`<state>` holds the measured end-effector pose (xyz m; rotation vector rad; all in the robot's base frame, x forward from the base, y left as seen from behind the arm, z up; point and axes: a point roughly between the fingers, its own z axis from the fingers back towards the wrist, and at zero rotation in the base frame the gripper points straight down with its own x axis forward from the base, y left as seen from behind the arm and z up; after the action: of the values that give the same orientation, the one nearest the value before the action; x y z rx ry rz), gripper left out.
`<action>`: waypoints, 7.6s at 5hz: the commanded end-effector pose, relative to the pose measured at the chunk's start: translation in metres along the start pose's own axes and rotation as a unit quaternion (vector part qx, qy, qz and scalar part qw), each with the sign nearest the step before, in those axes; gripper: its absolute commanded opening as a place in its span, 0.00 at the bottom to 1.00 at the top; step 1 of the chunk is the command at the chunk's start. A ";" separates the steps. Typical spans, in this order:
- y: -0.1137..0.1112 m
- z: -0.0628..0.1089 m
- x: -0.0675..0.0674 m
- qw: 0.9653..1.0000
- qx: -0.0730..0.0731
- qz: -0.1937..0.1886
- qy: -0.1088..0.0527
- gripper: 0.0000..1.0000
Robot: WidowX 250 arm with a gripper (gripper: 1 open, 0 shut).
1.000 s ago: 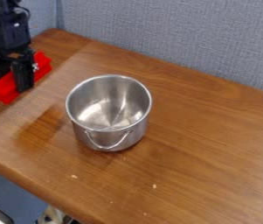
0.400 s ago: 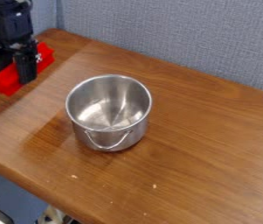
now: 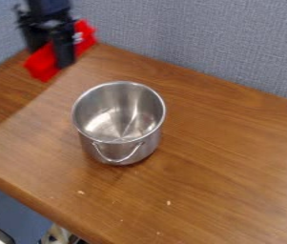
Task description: Put the red object in the metal pot
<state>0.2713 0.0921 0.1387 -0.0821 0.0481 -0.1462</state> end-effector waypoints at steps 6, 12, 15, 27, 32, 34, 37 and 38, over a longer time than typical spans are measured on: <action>-0.065 -0.023 -0.009 0.995 0.038 -0.090 -0.004 1.00; -0.073 -0.079 0.001 0.993 0.066 -0.102 -0.003 1.00; -0.071 -0.080 0.005 0.992 0.068 -0.103 -0.004 1.00; -0.064 -0.079 0.025 0.992 0.085 -0.095 -0.021 1.00; -0.063 -0.085 0.028 0.991 0.086 -0.097 -0.020 0.00; -0.062 -0.083 0.030 0.991 0.087 -0.094 -0.023 1.00; -0.061 -0.086 0.032 0.992 0.087 -0.093 -0.022 1.00; -0.061 -0.085 0.031 0.992 0.087 -0.092 -0.021 1.00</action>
<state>0.2815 0.0202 0.0477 0.0671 0.0240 -0.3244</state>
